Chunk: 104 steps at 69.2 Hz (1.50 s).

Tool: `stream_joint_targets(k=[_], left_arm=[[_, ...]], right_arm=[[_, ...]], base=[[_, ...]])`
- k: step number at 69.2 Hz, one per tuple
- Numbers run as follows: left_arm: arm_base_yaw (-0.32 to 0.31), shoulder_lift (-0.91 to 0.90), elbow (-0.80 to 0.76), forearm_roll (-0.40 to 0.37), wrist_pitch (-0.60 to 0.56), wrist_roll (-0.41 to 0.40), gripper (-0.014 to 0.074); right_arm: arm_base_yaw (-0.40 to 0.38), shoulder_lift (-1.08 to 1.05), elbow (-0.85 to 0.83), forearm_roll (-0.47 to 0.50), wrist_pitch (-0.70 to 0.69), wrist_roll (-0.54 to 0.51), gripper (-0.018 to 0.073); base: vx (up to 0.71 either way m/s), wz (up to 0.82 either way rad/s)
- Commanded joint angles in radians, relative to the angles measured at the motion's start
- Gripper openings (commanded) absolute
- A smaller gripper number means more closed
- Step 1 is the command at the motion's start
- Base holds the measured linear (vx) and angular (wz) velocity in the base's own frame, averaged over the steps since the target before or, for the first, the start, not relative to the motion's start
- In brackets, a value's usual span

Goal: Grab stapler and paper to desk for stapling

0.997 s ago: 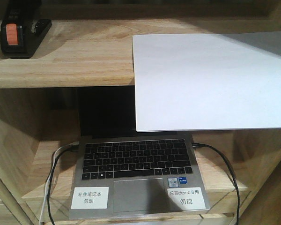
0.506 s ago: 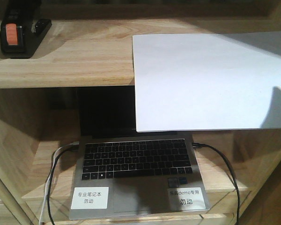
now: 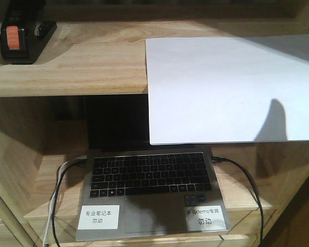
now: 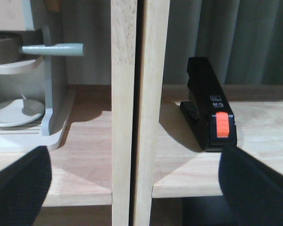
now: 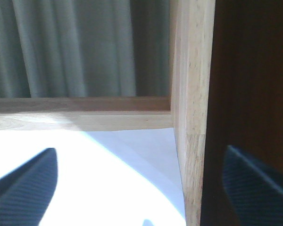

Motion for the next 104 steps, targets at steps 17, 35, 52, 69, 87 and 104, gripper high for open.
stream_joint_targets(k=[17,35,52,69,87,104], left_arm=[[-0.006,0.013,-0.023,-0.003,-0.063,-0.006,0.0712],[-0.006,0.013,-0.023,-0.003,-0.065,-0.006,0.0703],[-0.033,0.012,-0.023,-0.051,-0.065,-0.006,0.0699],[-0.238,0.017,-0.023,-0.090,-0.074,0.021,0.0689],[-0.400,0.140,-0.023,-0.135,-0.115,0.025,0.0676],[-0.458,0.322,-0.064,-0.139,-0.225,0.021,0.0665]], right_arm=[[-0.006,0.011,-0.033,0.003,-0.072,-0.006,0.0676],[-0.006,0.011,-0.033,0.002,-0.072,-0.006,0.0559],[-0.006,0.011,-0.033,0.002,-0.072,-0.006,0.0459],[-0.006,0.011,-0.033,0.002,-0.072,-0.006,0.0398],[-0.006,0.011,-0.033,0.002,-0.072,-0.006,0.0349],[-0.006,0.011,-0.033,0.002,-0.072,-0.006,0.0319]], base=[[0.00,0.00],[0.00,0.00],[0.00,0.00],[0.00,0.00],[0.00,0.00],[0.00,0.00]])
